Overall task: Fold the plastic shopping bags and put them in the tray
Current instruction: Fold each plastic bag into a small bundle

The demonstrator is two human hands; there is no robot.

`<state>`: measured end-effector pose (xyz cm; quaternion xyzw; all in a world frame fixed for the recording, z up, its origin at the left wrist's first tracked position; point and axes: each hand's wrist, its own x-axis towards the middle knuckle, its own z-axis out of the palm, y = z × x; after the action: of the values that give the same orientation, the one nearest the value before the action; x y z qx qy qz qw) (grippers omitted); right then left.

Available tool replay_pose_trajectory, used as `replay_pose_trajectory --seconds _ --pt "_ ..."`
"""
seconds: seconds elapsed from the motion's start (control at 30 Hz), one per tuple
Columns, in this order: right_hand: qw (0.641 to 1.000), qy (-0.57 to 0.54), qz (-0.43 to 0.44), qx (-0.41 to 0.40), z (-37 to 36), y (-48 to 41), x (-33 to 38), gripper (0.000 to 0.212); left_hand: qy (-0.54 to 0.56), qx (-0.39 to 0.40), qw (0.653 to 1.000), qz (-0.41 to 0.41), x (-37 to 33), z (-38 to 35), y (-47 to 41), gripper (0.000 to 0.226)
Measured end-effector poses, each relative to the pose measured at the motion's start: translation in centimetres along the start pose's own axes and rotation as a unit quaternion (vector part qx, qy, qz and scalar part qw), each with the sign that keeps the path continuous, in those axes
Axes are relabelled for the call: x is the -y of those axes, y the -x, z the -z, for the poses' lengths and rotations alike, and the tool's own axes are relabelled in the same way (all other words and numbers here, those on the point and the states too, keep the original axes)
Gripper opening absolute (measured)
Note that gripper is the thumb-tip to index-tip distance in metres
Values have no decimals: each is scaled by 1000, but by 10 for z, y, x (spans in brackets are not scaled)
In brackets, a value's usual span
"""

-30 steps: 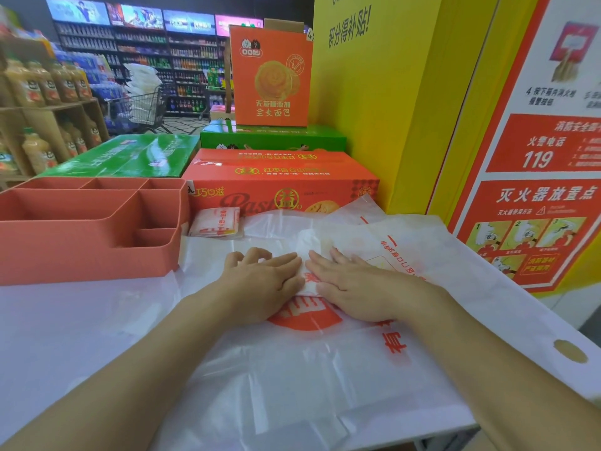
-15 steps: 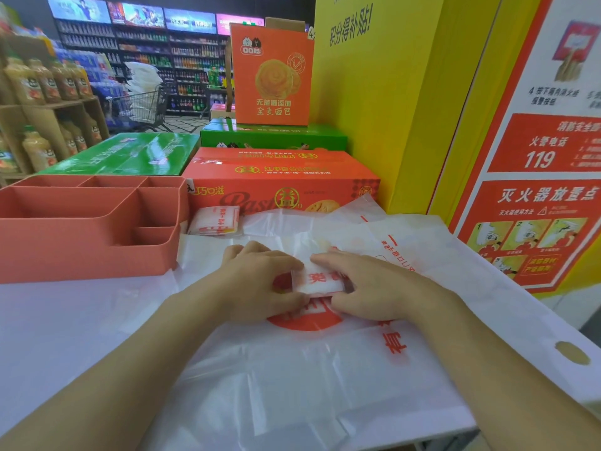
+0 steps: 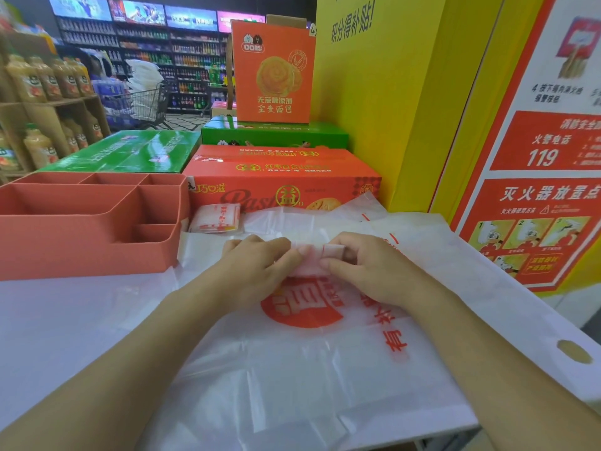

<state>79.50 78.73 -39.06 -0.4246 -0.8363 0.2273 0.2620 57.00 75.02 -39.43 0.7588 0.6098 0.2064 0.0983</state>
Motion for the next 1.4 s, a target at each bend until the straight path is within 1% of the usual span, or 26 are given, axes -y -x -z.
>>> replay_pose_trajectory --seconds 0.07,0.17,0.23,0.37,0.43,0.5,0.57,0.67,0.73,0.8,0.87,0.93,1.03,1.1,1.13,1.23,1.4 --pt "1000 -5 -4 -15 -3 -2 -1 35 -25 11 1000 4 0 -1 1 66" --pt "999 -28 -14 -10 -5 -4 -2 33 -76 24 997 22 0 -3 3 49" --pt "999 -35 -28 3 -7 -6 -1 32 -86 41 995 40 -1 -3 4 46" --pt "999 -32 -38 18 -8 -8 -1 26 -83 51 994 46 -5 0 5 37" --pt "999 -29 -38 23 -8 -8 0 26 -71 57 995 47 -6 1 5 33" --pt "998 -33 -39 22 -7 -8 1 29 -57 58 996 48 -7 1 5 34" --pt "998 -40 -46 16 -6 -7 2 30 -42 54 996 53 -6 -1 3 42" --pt "997 -28 -74 2 -7 -8 3 44 -22 34 997 61 -3 -4 1 43" --pt "996 -26 -80 -6 -9 -9 4 47 40 15 997 65 -3 -3 0 33" --pt "997 -33 -74 -10 -9 -9 8 45 131 -1 989 72 -5 -2 1 19" --pt "997 -46 -68 -4 -9 -8 10 42 231 -10 969 82 -9 1 3 9" --pt "996 -55 -65 -5 -8 -7 12 36 307 -9 947 97 -13 4 6 8" --pt "995 -71 -65 -8 -7 -7 16 27 354 -8 929 112 -12 6 7 9" --pt "993 -102 -66 -7 -6 -6 18 14 388 -8 914 114 -12 8 7 11" --pt "991 -120 -65 -7 -6 -6 18 11 405 -8 907 115 -12 9 7 13" --pt "984 -165 -67 -16 -7 -5 18 10 447 -16 887 112 -12 12 7 17" --pt "967 -240 -82 -30 -6 -6 19 23 500 -27 861 86 -10 16 5 18"
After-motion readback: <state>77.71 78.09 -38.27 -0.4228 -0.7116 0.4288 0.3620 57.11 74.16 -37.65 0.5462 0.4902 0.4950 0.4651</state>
